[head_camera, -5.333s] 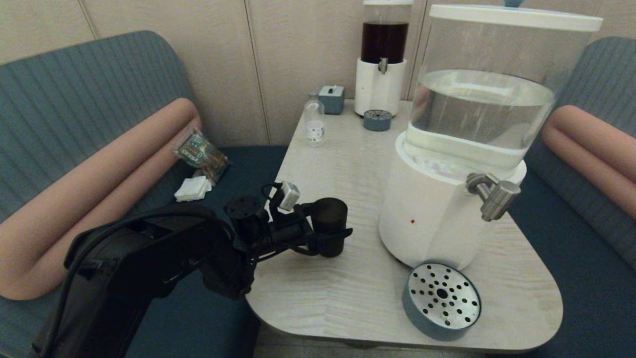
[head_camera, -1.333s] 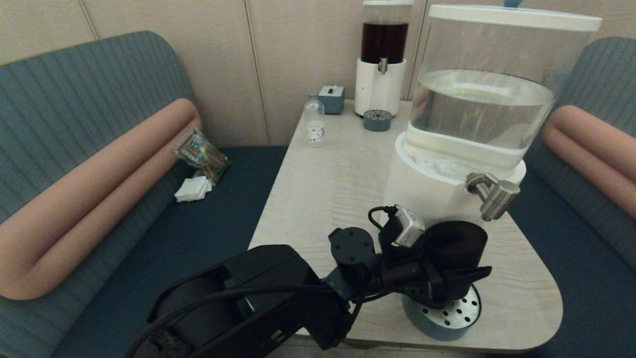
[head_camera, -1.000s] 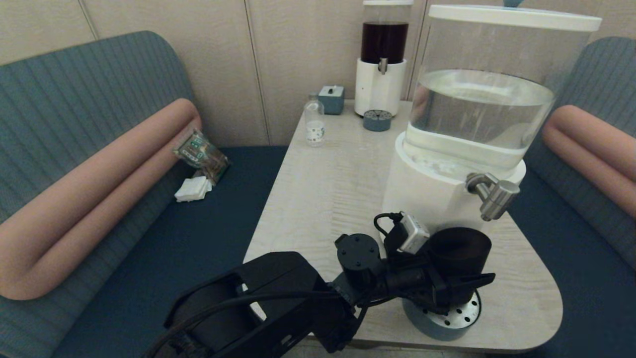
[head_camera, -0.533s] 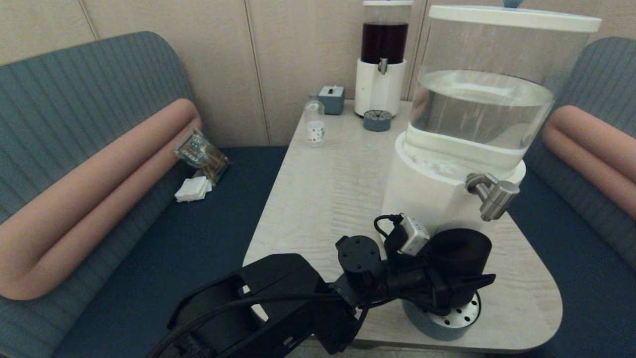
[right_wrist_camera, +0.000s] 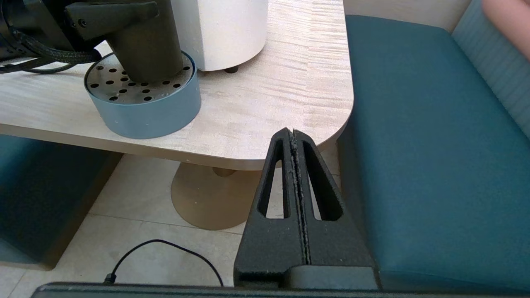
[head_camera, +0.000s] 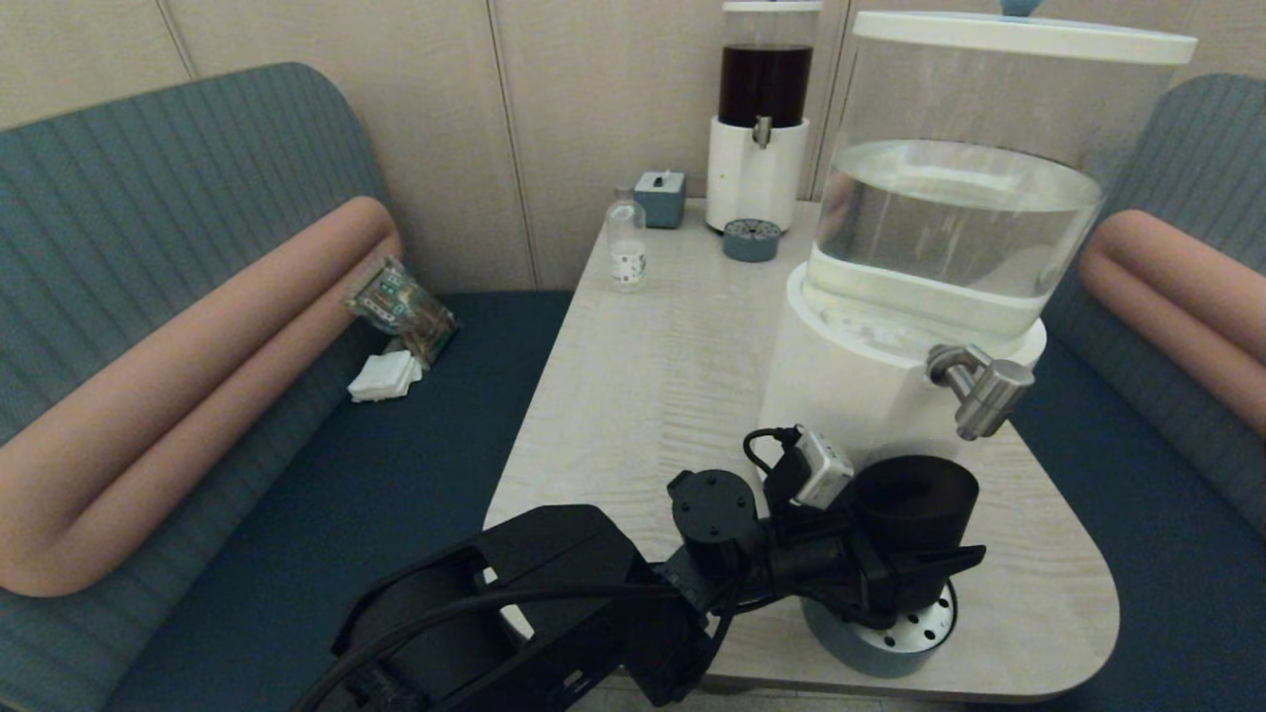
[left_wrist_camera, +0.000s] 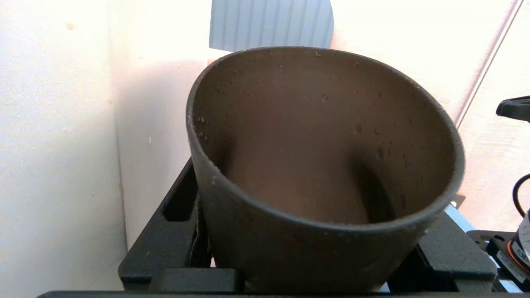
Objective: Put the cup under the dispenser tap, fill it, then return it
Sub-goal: Place it under the water dispenser
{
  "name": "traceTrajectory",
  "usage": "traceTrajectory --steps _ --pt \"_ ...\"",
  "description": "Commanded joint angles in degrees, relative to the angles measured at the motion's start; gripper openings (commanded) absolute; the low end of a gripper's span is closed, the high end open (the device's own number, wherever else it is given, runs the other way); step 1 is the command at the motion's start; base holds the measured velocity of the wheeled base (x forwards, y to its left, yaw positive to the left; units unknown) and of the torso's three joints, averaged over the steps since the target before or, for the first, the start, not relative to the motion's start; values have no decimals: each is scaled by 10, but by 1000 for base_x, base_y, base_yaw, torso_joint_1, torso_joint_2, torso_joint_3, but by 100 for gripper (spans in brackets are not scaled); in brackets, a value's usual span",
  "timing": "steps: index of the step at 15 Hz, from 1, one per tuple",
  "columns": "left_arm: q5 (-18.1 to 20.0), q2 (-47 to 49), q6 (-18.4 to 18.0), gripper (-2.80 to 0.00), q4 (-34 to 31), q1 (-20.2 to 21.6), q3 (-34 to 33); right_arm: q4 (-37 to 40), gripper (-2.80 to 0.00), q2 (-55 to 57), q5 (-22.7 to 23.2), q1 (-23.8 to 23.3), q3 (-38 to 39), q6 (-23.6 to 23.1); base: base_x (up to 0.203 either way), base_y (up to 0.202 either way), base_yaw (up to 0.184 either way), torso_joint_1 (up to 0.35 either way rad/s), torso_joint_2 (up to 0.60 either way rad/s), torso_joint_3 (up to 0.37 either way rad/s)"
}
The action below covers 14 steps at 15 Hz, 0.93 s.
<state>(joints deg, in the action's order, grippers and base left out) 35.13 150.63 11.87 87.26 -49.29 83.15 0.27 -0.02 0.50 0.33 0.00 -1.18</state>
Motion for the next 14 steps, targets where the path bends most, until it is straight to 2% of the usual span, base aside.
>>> traceTrajectory --steps 1,11,12,14 --pt "2 0 0 -280 4 0 -2 0 -280 -1 0 0 1 0 0 0 0 0 0 0" --pt "0 1 0 -280 4 0 -4 0 -280 -1 0 0 0 0 0 0 0 0 0 0" --pt "0 1 0 0 4 0 -5 0 -280 -1 0 0 1 0 0 0 0 0 0 0" --pt "1 -1 0 0 4 -1 -11 0 -280 -1 0 0 1 0 0 0 0 0 0 0"
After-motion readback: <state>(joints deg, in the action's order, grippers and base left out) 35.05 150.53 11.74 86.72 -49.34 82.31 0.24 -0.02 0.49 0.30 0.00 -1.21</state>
